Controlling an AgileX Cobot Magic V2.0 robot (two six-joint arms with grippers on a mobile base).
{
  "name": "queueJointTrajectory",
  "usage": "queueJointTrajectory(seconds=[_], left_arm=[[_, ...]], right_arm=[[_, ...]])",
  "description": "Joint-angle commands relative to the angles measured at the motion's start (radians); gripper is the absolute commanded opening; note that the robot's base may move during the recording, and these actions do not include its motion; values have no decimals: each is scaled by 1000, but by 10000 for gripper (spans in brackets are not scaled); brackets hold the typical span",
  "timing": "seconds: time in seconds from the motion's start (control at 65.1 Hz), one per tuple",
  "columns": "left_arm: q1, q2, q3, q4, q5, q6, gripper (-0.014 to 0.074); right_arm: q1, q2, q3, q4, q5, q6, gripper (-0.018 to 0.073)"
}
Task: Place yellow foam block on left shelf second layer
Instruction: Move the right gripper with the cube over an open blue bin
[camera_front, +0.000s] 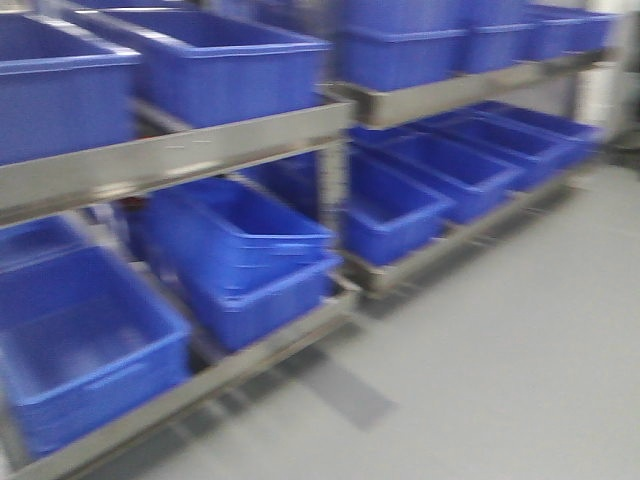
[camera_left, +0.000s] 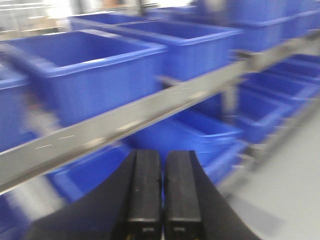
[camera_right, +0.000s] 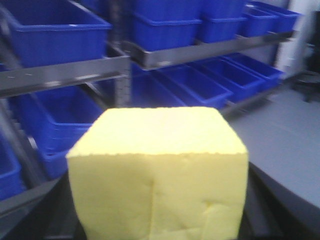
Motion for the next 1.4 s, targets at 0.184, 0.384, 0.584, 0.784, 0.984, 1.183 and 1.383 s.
queueJointTrajectory(seconds=[0.184, 0.384, 0.584, 0.784, 0.984, 1.183, 1.383], left_arm=[[-1, -21, 25, -6, -81, -5, 136], [-1, -21, 25, -6, -81, -5, 136], [-1, -21, 25, -6, -81, -5, 136], [-1, -21, 25, -6, -81, -5, 136], [-1, -21, 25, -6, -81, -5, 136], [-1, -21, 25, -6, -81, -5, 136], [-1, -21, 25, -6, -81, -5, 136]], right_arm=[[-6, 11, -29, 0, -94, -3, 475], [-6, 11, -29, 0, -94, -3, 475], [-6, 11, -29, 0, -94, -3, 475], [-6, 11, -29, 0, -94, -3, 475], [-6, 11, -29, 0, -94, -3, 475], [-6, 11, -29, 0, -94, -3, 475], [-6, 11, -29, 0, -94, -3, 475]])
